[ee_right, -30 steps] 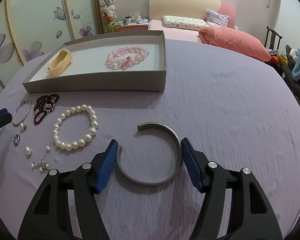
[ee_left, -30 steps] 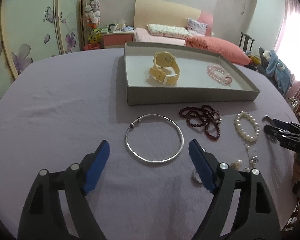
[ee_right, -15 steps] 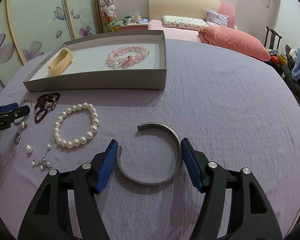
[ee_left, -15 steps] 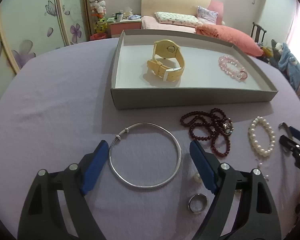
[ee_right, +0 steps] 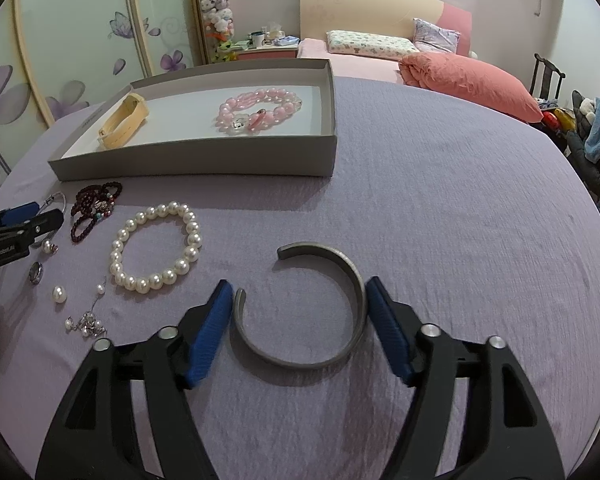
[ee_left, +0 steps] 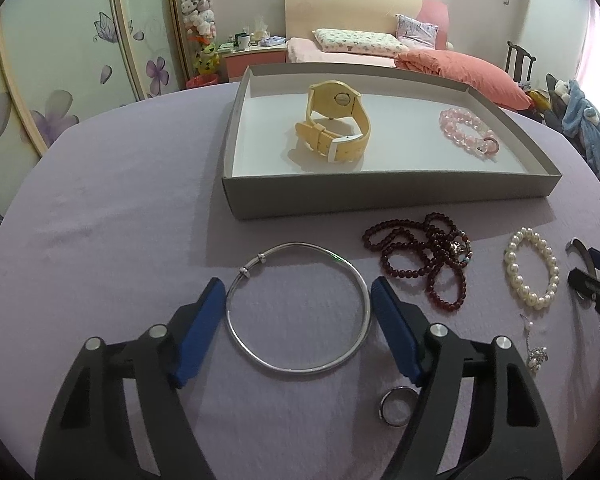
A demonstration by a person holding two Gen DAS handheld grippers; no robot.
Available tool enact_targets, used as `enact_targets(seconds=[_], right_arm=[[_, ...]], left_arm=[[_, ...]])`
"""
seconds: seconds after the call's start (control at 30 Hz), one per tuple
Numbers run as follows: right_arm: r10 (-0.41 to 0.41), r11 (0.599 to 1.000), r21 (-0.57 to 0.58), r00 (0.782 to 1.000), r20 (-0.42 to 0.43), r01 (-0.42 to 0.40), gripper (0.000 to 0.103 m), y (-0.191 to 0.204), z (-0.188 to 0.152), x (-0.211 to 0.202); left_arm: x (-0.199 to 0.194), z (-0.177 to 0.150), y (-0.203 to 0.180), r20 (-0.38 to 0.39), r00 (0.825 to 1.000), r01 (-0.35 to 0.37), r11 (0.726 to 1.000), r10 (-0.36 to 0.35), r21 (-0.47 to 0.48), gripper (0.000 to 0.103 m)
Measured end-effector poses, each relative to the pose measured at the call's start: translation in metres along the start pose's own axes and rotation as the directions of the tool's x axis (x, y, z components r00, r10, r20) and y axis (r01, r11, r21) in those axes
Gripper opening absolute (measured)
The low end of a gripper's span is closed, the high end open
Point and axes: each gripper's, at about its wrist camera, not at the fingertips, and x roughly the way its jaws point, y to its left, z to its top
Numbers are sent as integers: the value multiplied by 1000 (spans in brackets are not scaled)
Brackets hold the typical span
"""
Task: Organize jewelry
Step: 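Grasp the silver bangle with the left tool while the right tool grasps the silver cuff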
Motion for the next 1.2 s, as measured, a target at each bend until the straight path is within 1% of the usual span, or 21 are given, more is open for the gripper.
enact_targets(seconds=[0.13, 0.17, 0.2, 0.43, 0.77, 1.0, 1.2], right_arm=[[4, 1000, -8, 1000, -4, -4, 75, 1, -3, -2], [2, 1000, -7, 1000, -3, -2, 69, 1, -3, -2], [-2, 1000, -7, 1000, 2, 2, 65, 2, -2, -3], [1, 1000, -1, 1000, 6, -1, 65, 1, -3, -4], [21, 999, 26, 1000, 18, -21, 65, 5, -7, -9], [35, 998, 41, 998, 45, -37, 65, 7, -7, -16], [44, 998, 42, 998, 51, -46, 65, 11, -5, -18]], left_arm=[[0, 0, 0, 1, 1000, 6, 1000, -6, 0, 73], [-1, 0, 1, 2, 1000, 10, 1000, -10, 0, 73], [-1, 0, 2, 4, 1000, 14, 1000, -14, -1, 73], [-10, -9, 16, 13, 1000, 25, 999, -25, -25, 73], [-30, -21, 35, 50, 999, 15, 999, -13, -48, 73], [-46, -26, 40, 79, 997, 21, 998, -16, -55, 72], [-47, -27, 38, 69, 997, 26, 998, -23, -49, 72]])
